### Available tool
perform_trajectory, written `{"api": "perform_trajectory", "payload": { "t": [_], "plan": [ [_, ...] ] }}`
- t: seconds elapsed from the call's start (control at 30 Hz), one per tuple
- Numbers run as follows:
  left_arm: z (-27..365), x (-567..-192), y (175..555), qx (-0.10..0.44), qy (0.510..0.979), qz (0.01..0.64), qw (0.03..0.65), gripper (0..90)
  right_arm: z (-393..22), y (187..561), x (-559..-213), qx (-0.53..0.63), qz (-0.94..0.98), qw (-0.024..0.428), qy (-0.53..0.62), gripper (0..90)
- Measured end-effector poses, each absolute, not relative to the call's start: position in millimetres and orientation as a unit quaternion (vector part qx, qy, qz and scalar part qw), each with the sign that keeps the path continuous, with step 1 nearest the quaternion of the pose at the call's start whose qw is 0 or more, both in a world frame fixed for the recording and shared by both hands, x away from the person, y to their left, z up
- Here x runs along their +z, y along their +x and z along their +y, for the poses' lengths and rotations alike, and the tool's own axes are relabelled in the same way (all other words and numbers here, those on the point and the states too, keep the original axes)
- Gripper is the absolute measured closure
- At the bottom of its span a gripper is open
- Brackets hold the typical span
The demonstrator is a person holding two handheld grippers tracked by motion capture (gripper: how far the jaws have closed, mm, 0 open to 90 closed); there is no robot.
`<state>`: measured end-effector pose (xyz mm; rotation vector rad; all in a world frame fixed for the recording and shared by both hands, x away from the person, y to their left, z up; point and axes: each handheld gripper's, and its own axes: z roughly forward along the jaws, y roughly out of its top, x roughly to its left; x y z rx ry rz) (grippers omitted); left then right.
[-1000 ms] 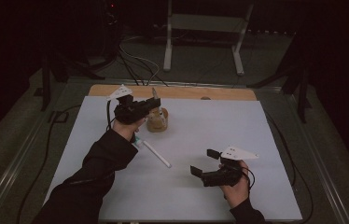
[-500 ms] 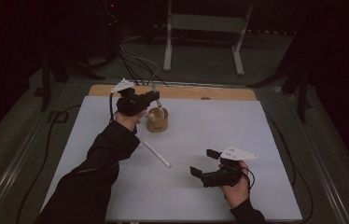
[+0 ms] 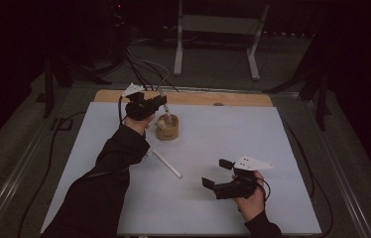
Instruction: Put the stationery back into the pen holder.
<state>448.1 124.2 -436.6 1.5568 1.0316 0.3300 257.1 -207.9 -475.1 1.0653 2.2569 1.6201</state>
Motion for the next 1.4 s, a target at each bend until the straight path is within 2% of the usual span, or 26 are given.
{"api": "perform_trajectory", "payload": {
  "t": [0.8,0.9,1.0,1.27,1.4],
  "plan": [
    [123,-459,457,0.151,0.678,0.476,0.539,79.5,-210,260,-478,0.547,0.752,0.068,0.361,1.5],
    [123,-456,456,0.156,0.676,0.482,0.535,58.5,-211,260,-478,0.547,0.751,0.067,0.363,1.5],
    [128,-449,452,0.159,0.668,0.494,0.534,47.3,-211,260,-478,0.548,0.75,0.069,0.364,1.5],
    [141,-436,442,0.172,0.664,0.499,0.529,24.9,-209,260,-477,0.544,0.754,0.078,0.36,1.5],
    [147,-428,434,0.177,0.665,0.496,0.529,19.3,-209,260,-477,0.544,0.754,0.075,0.361,1.5]
  ]
}}
